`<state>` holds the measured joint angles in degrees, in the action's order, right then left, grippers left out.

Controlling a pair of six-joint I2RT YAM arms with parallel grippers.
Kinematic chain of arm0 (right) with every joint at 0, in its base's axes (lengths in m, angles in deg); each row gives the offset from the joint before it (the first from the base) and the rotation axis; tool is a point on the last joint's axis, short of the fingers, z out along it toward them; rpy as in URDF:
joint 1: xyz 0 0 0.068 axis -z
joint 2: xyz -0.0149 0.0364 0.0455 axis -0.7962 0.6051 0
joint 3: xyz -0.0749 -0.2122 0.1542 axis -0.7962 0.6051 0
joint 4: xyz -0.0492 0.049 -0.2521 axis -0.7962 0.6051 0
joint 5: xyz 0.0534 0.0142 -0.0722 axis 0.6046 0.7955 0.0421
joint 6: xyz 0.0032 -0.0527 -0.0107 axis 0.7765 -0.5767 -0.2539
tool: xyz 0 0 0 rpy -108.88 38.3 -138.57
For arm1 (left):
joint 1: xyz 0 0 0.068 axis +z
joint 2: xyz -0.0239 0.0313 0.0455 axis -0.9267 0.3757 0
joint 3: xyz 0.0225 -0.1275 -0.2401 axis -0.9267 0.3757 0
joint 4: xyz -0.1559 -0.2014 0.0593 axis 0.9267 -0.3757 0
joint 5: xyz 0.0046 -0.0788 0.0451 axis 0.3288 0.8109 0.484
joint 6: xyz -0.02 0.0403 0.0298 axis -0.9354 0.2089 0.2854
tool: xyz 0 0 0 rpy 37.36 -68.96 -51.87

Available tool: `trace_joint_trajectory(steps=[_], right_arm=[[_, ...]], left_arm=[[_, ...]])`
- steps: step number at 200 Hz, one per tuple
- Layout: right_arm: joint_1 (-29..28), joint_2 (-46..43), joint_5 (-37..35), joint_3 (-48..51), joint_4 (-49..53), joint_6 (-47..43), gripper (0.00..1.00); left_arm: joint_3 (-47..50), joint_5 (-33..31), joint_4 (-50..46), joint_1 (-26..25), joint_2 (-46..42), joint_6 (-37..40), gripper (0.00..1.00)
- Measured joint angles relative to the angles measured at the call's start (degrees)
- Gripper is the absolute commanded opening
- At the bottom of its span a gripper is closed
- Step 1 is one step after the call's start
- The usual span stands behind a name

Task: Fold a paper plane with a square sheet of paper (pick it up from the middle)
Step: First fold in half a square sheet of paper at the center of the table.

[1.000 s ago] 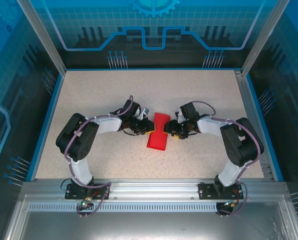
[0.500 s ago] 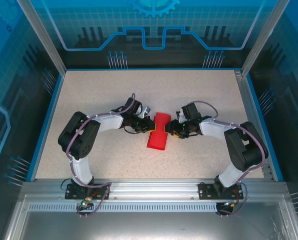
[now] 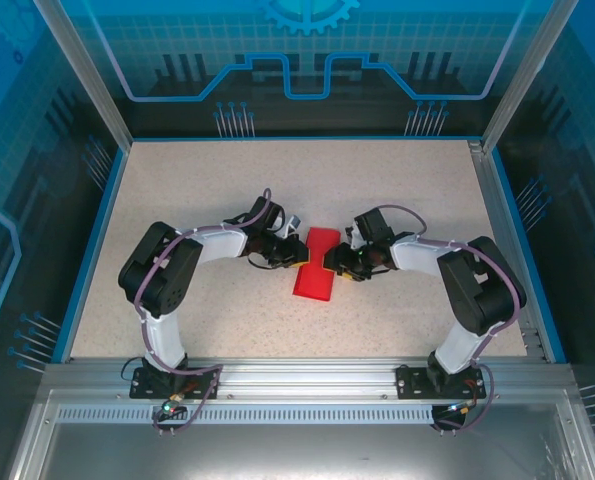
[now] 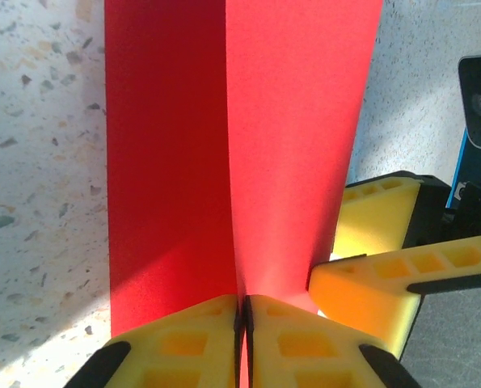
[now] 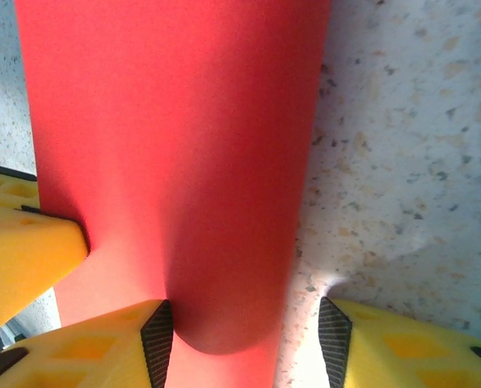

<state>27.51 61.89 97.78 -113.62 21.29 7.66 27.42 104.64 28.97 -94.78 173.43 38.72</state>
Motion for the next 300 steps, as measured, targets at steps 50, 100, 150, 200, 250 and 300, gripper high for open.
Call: trace_joint_trajectory(steps=[50, 100, 150, 200, 250, 300], right_arm=[[-0.3, 0.5, -2.0, -0.7, 0.8, 1.1, 0.51], [-3.2, 3.1, -8.6, -7.7, 9.2, 1.0, 0.54], [-4.4, 5.4, -10.9, -11.9, 14.6, -1.2, 0.55], [-4.4, 7.1, -9.9, -14.8, 18.5, -6.2, 0.56], [-4.4, 9.1, -9.6, -18.0, 22.3, -9.1, 0.58], [-4.4, 11.1, -9.6, -21.1, 26.1, -9.4, 0.61]], left_arm=[[-0.5, -1.2, -0.2, 0.0, 0.1, 0.3, 0.38], [1.7, -11.5, -4.1, 0.0, -6.4, 0.6, 0.48], [4.7, -19.9, -5.3, 0.2, -13.4, 0.2, 0.49], [5.9, -21.4, -5.8, 1.9, -14.0, 0.1, 0.49], [6.0, -21.4, -5.7, 2.1, -14.0, 0.1, 0.5], [6.0, -21.2, -5.7, 2.1, -14.0, 0.1, 0.5]])
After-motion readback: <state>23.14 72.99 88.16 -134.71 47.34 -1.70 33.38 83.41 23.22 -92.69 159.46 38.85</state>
